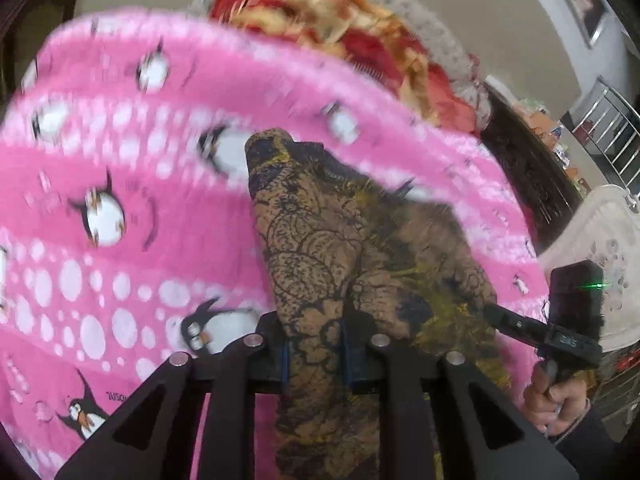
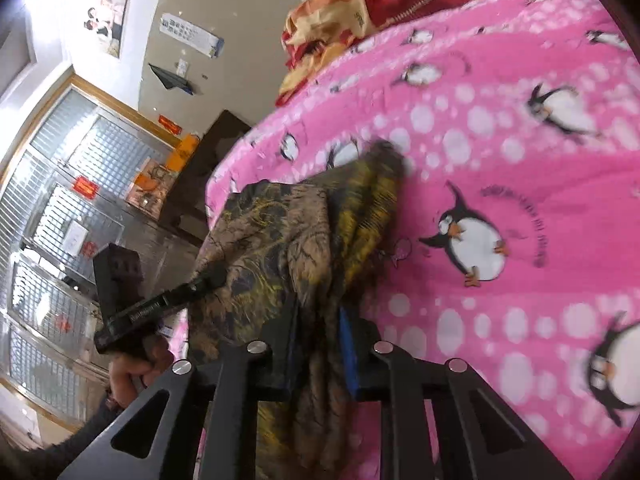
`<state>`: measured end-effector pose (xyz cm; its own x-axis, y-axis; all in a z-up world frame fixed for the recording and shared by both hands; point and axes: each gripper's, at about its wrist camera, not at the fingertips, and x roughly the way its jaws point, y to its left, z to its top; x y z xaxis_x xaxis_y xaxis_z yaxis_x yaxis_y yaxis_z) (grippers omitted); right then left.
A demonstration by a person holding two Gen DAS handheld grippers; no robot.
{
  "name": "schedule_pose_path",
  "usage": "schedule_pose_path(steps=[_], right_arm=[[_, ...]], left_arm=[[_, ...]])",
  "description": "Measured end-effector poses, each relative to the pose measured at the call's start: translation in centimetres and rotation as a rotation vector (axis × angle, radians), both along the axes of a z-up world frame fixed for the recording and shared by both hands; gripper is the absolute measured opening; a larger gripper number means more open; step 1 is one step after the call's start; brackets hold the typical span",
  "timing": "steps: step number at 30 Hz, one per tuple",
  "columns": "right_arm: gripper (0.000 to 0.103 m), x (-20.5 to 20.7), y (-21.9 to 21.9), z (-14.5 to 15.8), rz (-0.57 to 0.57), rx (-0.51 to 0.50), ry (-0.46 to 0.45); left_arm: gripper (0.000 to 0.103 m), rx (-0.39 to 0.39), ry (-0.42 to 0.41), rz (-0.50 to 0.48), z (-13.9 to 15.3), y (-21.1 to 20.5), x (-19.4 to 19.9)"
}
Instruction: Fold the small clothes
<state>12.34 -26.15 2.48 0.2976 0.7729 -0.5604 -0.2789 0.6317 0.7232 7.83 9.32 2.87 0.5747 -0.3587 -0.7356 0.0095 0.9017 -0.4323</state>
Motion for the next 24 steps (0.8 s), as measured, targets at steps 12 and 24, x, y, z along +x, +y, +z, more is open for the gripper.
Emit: schedule_pose_path(steps=[12, 24], right_arm=[[0.023, -2.8, 2.4, 7.1, 0.043, -0.287, -0.248], [0.024, -0.9, 11.4, 4.0, -0.133, -0.591, -0.187]], left_arm=[[0.054, 0.121, -0.113, 0.089, 0.9, 0.9, -1.0], [0.056, 0.148, -0.123, 0.219, 2.3, -3.3, 5.7]])
